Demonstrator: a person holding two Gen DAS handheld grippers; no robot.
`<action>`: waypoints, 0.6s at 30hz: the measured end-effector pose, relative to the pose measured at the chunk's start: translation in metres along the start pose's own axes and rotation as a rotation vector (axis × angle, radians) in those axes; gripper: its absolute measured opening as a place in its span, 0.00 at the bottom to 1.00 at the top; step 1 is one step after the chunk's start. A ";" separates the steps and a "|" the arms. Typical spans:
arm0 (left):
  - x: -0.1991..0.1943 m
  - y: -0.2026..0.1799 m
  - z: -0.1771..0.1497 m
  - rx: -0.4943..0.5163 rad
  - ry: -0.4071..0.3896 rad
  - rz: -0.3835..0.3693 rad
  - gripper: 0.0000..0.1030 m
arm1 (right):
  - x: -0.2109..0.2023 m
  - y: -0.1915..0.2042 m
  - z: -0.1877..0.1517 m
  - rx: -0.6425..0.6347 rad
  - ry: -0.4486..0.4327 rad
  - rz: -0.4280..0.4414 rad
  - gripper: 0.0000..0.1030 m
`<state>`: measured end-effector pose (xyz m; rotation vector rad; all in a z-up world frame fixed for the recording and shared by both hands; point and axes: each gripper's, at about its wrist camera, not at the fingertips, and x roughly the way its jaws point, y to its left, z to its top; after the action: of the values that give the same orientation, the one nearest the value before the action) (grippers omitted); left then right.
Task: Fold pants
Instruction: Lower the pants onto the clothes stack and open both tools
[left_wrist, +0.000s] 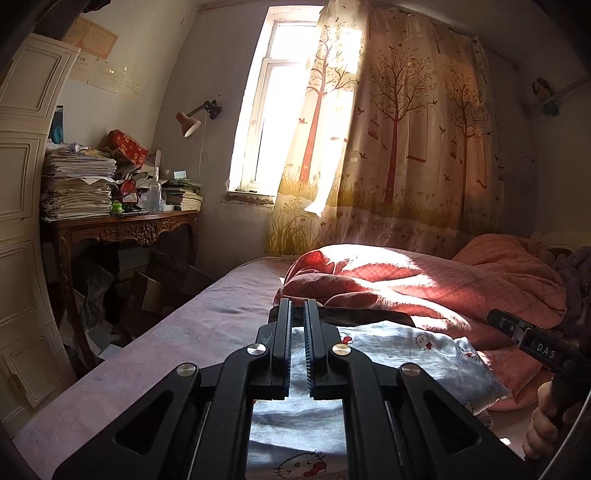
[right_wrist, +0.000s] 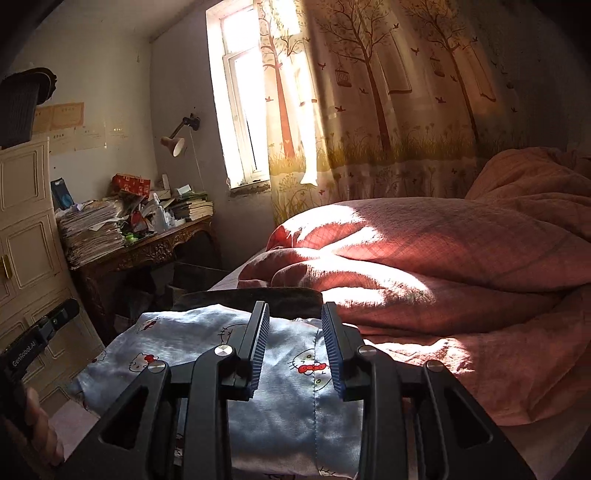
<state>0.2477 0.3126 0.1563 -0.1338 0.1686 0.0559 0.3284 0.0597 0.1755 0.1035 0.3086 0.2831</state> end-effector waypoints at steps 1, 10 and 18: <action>-0.011 -0.006 0.003 0.013 -0.026 -0.004 0.05 | -0.007 -0.001 0.002 0.003 -0.007 0.006 0.37; -0.133 -0.038 0.022 0.065 -0.278 -0.086 0.05 | -0.110 0.002 0.006 -0.021 -0.162 0.036 0.49; -0.183 -0.054 0.011 0.081 -0.336 -0.145 0.06 | -0.231 0.002 -0.015 -0.070 -0.365 0.014 0.68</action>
<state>0.0731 0.2525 0.2049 -0.0538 -0.1741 -0.0727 0.1123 -0.0048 0.2270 0.0868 -0.0647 0.2831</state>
